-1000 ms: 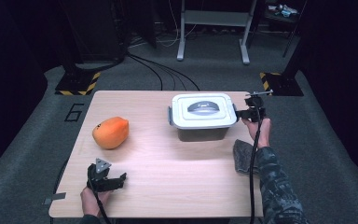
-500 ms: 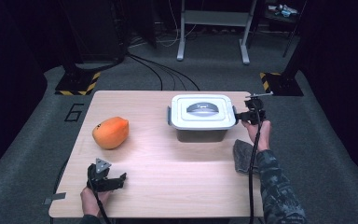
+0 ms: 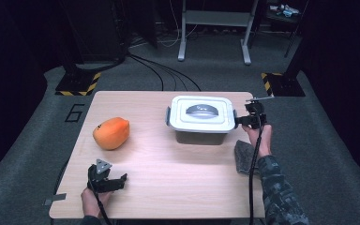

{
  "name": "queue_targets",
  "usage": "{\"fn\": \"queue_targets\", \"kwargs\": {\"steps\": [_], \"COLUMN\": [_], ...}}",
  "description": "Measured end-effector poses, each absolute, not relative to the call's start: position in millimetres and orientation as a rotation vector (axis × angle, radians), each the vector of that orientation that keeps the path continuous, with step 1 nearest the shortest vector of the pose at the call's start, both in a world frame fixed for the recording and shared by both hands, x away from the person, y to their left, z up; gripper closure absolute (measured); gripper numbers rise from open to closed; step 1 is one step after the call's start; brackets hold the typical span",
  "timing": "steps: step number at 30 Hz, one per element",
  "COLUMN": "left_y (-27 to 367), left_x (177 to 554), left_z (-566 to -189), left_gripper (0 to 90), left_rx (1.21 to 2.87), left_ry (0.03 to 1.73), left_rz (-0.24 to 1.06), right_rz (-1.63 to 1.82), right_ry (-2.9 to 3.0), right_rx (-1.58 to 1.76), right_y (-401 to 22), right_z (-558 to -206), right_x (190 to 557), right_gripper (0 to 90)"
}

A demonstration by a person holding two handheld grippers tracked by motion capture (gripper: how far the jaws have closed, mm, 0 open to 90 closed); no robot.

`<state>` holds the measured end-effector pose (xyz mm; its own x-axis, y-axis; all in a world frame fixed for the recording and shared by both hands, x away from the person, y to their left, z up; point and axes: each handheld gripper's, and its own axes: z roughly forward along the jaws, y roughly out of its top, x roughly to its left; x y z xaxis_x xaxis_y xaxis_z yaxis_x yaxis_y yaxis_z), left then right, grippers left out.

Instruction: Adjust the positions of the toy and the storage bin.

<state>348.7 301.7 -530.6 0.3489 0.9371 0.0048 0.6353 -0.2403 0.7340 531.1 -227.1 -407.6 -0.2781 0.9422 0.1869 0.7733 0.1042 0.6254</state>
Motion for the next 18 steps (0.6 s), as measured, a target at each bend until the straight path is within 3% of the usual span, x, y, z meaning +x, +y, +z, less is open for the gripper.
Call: {"fn": "queue_targets", "kwargs": {"steps": [18], "left_y": [302], "left_x": [349], "left_z": [-531], "left_gripper": [10.9], "left_rx": [1.971], "left_ry": [1.364], "left_rz": [0.606], "right_rz": [0.948], "right_ry": [2.163], "right_rx": [1.677], "right_y": [-211], "right_z": [-408], "right_x": [513], "right_gripper": [75.4]}}
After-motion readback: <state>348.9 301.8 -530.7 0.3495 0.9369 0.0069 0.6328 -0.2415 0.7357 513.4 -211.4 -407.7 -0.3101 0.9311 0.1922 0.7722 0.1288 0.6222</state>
